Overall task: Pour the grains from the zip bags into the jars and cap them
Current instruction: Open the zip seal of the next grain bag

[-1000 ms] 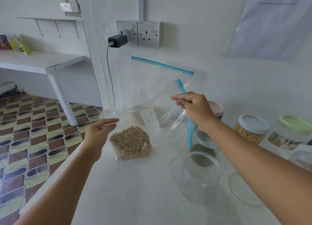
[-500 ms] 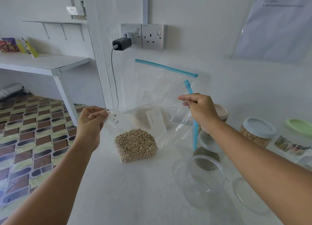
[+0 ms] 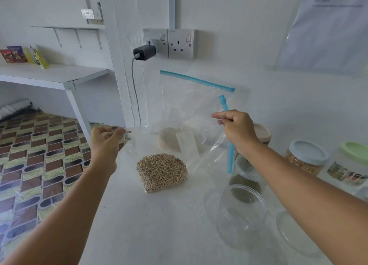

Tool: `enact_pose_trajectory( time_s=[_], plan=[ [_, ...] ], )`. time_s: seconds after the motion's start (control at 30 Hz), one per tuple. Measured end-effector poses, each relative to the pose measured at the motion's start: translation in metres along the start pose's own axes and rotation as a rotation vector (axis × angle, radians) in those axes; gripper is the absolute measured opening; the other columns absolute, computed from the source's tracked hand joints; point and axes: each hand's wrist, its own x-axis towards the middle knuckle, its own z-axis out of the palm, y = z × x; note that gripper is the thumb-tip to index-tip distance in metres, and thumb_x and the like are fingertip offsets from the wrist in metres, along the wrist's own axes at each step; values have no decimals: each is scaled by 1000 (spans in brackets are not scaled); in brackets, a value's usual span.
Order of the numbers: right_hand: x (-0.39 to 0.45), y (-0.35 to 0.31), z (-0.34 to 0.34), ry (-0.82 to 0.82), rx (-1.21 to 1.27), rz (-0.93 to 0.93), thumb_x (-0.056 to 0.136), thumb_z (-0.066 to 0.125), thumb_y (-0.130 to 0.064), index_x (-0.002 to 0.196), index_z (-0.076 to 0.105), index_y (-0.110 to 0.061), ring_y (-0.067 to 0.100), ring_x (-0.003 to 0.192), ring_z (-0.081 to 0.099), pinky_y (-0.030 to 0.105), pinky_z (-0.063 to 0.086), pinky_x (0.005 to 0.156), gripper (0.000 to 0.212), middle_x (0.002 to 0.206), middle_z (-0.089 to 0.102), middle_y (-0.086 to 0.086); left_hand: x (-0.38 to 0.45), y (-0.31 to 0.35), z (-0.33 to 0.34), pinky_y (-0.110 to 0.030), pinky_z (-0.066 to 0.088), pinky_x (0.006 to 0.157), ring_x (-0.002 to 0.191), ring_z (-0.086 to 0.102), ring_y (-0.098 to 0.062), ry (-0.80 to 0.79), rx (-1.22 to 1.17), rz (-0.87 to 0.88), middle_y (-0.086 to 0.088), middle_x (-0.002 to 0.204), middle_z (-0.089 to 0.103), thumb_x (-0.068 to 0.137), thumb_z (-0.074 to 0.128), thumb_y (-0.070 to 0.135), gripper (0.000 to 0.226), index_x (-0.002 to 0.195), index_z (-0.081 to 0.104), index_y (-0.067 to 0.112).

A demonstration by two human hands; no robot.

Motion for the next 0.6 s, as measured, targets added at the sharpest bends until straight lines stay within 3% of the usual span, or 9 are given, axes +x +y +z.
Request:
enact_pose_trajectory(
  time_s=[0.1, 0.2, 0.3, 0.43, 0.53, 0.6],
  plan=[
    [0, -1, 3, -21, -15, -18, 101, 46, 3, 101, 81, -30, 4, 98, 69, 7, 44, 80, 48, 106, 72, -14, -3, 0, -3, -28, 49, 77, 69, 60, -8, -255, -18, -32, 3, 82, 67, 96, 73, 9, 17, 95, 62, 22],
    [-1, -1, 2, -29, -18, -16, 101, 46, 2, 102, 80, -31, 3, 99, 68, 7, 44, 81, 47, 108, 71, -16, -3, -4, -13, -37, 49, 96, 95, 66, -18, -456, -2, -150, -4, 105, 72, 94, 72, 9, 16, 95, 74, 25],
    [-2, 0, 2, -39, -15, -12, 101, 46, 2, 101, 80, -33, 3, 99, 68, 8, 45, 81, 48, 109, 72, -14, -4, -7, -13, -35, 48, 95, 97, 66, -19, -419, 72, -110, -6, 105, 76, 91, 73, -1, 24, 86, 79, 22],
    [-1, -1, -2, 28, 32, 34, 103, 47, 0, 105, 81, -28, 6, 101, 68, 7, 45, 78, 43, 104, 72, -13, -4, -5, -9, -33, 54, 94, 91, 69, -17, -192, 44, 31, -11, 103, 75, 91, 73, -5, 18, 86, 78, 12],
    [-4, 0, -3, 8, 40, 62, 105, 47, -2, 108, 80, -27, 5, 103, 67, 8, 45, 77, 41, 105, 72, -14, -3, -10, -12, -27, 49, 88, 77, 65, -5, -261, 32, -4, -6, 102, 74, 92, 72, -3, 18, 87, 78, 14],
    [-6, 1, -2, -13, 24, 58, 105, 47, -3, 109, 80, -27, 5, 103, 66, 8, 45, 76, 40, 107, 72, -12, -1, -13, -15, -30, 45, 92, 86, 62, -10, -348, 74, -43, -4, 105, 74, 92, 73, 1, 23, 84, 81, 21]
  ],
)
